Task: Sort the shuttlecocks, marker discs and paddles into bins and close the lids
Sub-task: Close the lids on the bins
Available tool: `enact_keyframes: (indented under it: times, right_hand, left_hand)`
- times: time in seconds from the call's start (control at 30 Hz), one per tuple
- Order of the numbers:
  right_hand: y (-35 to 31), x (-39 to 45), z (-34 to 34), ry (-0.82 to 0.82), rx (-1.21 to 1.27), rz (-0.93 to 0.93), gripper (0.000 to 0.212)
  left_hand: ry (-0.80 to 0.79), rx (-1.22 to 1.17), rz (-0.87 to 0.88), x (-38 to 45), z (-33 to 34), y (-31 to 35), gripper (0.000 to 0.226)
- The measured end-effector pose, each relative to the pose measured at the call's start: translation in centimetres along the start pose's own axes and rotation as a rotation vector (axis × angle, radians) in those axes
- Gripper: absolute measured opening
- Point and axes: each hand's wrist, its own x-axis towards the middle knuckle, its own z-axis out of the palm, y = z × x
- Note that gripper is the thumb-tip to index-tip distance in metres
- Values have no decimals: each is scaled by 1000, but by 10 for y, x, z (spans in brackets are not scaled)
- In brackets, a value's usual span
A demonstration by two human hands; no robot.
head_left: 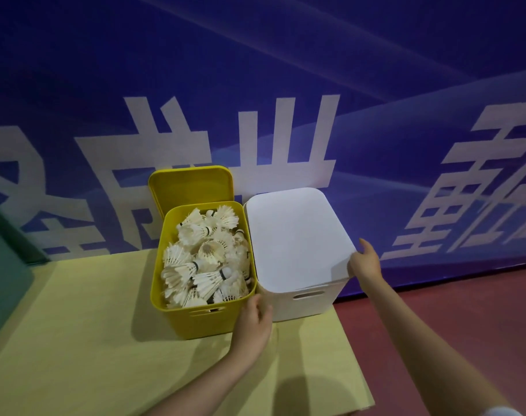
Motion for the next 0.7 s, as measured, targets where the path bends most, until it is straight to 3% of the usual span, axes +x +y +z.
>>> enact_keyframes:
  times: [0.07, 0.13, 0.3, 0.43, 0.53, 0.7]
  right_hand:
    - [-2, 4, -2, -34, 50, 40, 57]
    - [1, 4, -1, -65, -15, 11, 51]
    - [13, -1, 2, -10, -246, -140, 47]
    - [10, 7, 5, 25, -392, -114, 46]
    - [9, 13, 8, -51, -391, -107, 43]
    - [9, 18, 3, -111, -287, -115, 36]
  left_hand:
    - [-33, -38, -22, 5, 2, 1, 60]
    - [-49, -114, 21, 8, 7, 15, 69]
    - [106, -260, 32, 19, 14, 41, 70]
    - [40, -206, 71, 48, -8, 44, 57]
    - [-24, -187, 101, 60, -13, 47, 54]
    - [26, -316, 29, 74, -15, 61, 46]
